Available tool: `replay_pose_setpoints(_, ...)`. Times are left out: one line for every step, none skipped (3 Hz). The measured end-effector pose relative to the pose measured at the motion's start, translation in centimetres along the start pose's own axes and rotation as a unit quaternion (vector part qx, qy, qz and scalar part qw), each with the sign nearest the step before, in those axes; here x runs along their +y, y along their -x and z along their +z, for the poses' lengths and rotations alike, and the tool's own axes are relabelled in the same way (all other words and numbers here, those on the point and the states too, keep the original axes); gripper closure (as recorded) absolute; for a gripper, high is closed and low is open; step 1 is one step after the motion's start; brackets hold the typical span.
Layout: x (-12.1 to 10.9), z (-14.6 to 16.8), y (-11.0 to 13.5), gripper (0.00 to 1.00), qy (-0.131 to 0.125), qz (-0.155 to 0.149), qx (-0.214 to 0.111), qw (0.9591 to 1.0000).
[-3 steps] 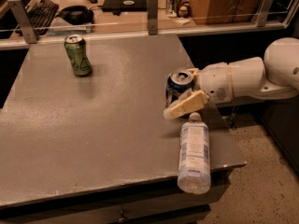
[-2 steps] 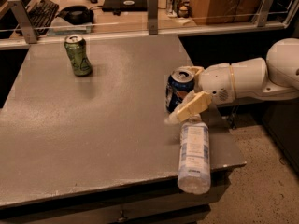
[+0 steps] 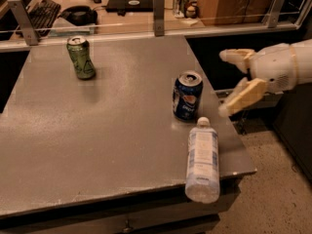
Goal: Move pepsi can near blue plastic bottle
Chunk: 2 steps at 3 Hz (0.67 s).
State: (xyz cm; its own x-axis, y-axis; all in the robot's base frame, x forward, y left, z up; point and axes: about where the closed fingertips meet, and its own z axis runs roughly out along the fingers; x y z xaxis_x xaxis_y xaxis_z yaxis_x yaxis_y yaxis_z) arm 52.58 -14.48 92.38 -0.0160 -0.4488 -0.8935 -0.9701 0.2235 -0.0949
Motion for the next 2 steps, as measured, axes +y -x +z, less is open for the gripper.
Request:
replay_pose_setpoints(-1.0, -5.9, 1.7, 0.00, -0.004, -0.047, 0.042, 0.9980)
replay_pose_setpoints(-0.9, -9.1, 4.0, 0.00, -0.013, -0.075, 0.046, 0.9960)
